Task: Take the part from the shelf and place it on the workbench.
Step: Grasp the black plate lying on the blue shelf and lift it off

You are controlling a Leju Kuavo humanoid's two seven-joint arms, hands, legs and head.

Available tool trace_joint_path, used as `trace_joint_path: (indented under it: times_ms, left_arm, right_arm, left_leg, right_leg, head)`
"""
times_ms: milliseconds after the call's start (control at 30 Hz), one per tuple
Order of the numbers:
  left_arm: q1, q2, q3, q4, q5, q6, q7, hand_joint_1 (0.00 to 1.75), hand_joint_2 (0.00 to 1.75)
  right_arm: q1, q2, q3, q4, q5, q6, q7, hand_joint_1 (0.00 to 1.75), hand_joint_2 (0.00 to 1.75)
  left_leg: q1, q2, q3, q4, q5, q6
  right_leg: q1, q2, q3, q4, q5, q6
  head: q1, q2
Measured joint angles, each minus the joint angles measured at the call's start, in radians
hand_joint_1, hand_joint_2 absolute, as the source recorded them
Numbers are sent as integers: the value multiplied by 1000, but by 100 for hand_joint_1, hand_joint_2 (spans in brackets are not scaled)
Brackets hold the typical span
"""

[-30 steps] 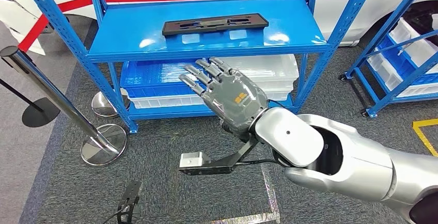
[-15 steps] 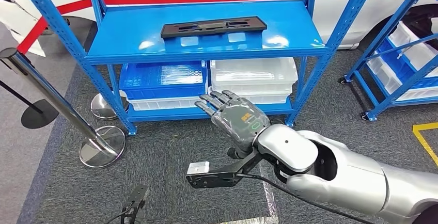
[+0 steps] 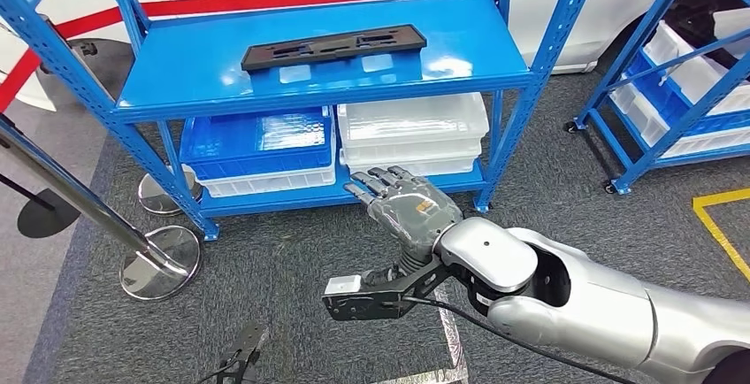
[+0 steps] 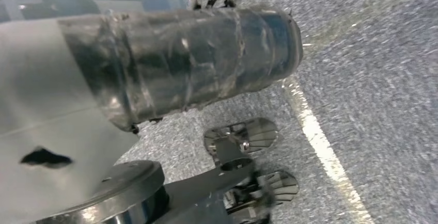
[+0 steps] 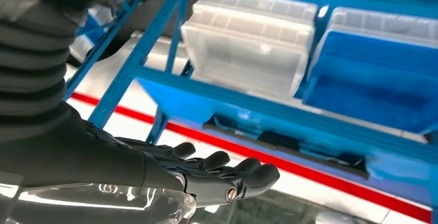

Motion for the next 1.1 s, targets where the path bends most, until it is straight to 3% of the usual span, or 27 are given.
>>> trace_joint_path:
  times_ms: [33,167,233,300,333,367,400,467,533,633,700,800,867,900,933,1000,1067,1100]
  left_arm:
    - [-1,2,-1,0,2,2,-1,0,0]
    - [-3,4,-3,0,18,5,9,0,0]
    - [-3,5,-3,0,28,4,21,0,0]
    - [-3,5,-3,0,36,5,27,0,0]
    - [-3,5,-3,0,41,6,28,0,0]
    - [-3,5,-3,1,46,8,29,0,0]
    - [-3,5,-3,1,50,11,29,0,0]
    - [-3,4,-3,1,57,15,30,0,0]
    - [-4,4,-3,1,60,27,31,0,0]
    - [-4,7,-3,2,61,58,40,0,0]
    - [-4,10,-3,3,64,74,45,0,0]
    - [-5,12,-3,4,74,81,47,0,0]
    - [-4,14,-3,4,78,82,48,0,0]
    - [-2,14,-3,4,79,82,48,0,0]
    - [-2,14,-3,5,80,82,48,0,0]
    - [-3,16,-3,5,80,82,48,0,0]
    - [-6,18,-3,5,80,82,48,0,0]
    - [-6,18,-3,5,81,82,49,0,0]
  right_arm:
    - [-1,0,2,0,8,4,2,0,0]
    - [-6,3,15,1,18,14,0,0,0]
    - [-13,5,19,1,18,14,-2,0,0]
    - [-17,9,26,0,20,14,-4,0,0]
    - [-17,11,30,0,21,14,-6,0,0]
    - [-19,13,35,0,22,14,-10,0,0]
    - [-22,16,38,0,22,14,-13,0,0]
    - [-31,20,42,-1,22,14,-16,0,0]
    - [-40,23,42,-4,22,12,-16,0,0]
    - [-48,28,44,-9,22,13,-16,0,0]
    - [-57,34,46,-12,22,14,-16,0,0]
    - [-67,44,50,-15,19,17,-16,0,0]
    - [-67,47,58,-16,18,18,-16,0,0]
    - [-67,49,61,-16,17,18,-16,0,0]
    - [-68,51,64,-16,17,18,-16,0,0]
    - [-72,56,65,-16,17,18,-16,0,0]
    - [-77,58,66,-16,17,19,-16,0,0]
    - [-79,59,67,-16,17,21,-16,0,0]
  left_leg:
    - [-3,-1,14,-33,8,4]
    - [-1,-2,26,-64,13,14]
    - [4,0,31,-75,19,22]
    - [3,-2,31,-75,20,25]
    - [3,-3,31,-74,20,25]
    - [3,-6,31,-72,19,25]
    - [3,-10,31,-69,18,24]
    - [4,-19,30,-62,13,20]
    - [2,-29,24,-56,11,10]
    - [3,-39,16,-59,15,-7]
    - [4,-33,4,-34,-4,-18]
    - [6,-20,-74,129,-82,-28]
    - [6,-18,-116,207,-95,-31]
    - [6,-15,-112,193,-76,-31]
    - [6,-8,-88,142,-42,-30]
    - [0,29,-23,8,13,-23]
    - [-9,53,8,-59,28,-12]
    - [-13,50,9,-62,27,-6]
  right_leg:
    - [1,1,0,-1,0,4]
    - [0,-2,-8,3,-4,24]
    - [0,-9,-38,71,-46,33]
    - [-3,-11,-95,196,-101,38]
    - [-4,-12,-118,244,-113,40]
    - [-6,-12,-125,258,-108,41]
    - [-7,-12,-114,233,-85,41]
    - [-10,-4,-52,111,-24,38]
    - [-10,9,-6,17,-1,32]
    - [-7,6,3,-4,-1,20]
    - [-10,-6,7,-12,3,8]
    - [-10,-28,10,-16,3,-4]
    - [-8,-45,11,-16,2,-6]
    - [-7,-53,11,-15,1,-7]
    - [-7,-61,13,-15,0,-6]
    - [-3,-75,16,-13,-5,-2]
    - [3,-90,18,-12,-7,6]
    - [5,-99,20,-13,-8,10]
  head:
    - [0,0]
    - [1,0]
    - [4,0]
    - [6,0]
    - [6,0]
    - [6,0]
    - [6,0]
    - [6,0]
    - [5,0]
    - [5,0]
    - [2,0]
    - [-6,0]
    - [-7,0]
    - [-7,0]
    - [-7,0]
    - [-7,0]
    - [-7,0]
    - [-7,0]
